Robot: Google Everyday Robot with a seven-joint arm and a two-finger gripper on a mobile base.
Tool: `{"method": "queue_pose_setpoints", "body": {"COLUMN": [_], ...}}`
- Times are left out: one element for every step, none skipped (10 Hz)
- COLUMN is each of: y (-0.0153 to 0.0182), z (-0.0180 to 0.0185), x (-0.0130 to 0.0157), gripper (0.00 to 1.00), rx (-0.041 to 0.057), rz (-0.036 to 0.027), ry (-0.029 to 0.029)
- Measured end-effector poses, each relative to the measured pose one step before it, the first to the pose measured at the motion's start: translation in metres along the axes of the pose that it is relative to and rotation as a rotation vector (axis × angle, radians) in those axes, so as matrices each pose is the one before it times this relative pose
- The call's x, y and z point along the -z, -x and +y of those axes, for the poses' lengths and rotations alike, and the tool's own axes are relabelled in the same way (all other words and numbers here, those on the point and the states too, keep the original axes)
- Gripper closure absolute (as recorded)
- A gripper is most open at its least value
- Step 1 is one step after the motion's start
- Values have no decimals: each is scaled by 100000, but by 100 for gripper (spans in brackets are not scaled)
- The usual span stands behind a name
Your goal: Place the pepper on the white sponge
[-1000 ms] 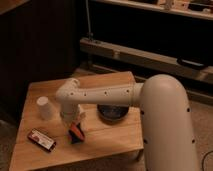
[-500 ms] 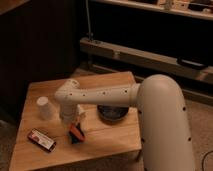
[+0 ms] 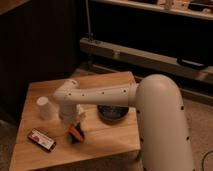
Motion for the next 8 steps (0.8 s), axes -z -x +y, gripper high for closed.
{"method": "queue_pose_setpoints", "body": {"y": [-4,-34,-20,-16,-1,-32,-78,-233], "z": [2,-9,8,-17,8,129,221,58], "x": [-62,-21,-44,-60,-18,170,523,994], "gripper": [20,20,20,20,20,20,20,20], "rx": [-34,43,-99,-173,-416,-1155,-2484,-2001], "rz": [-607,-403,-524,-403,-152,298,2252,2858], "ry": [139,235,373,348,180,118,-1300,-465]}}
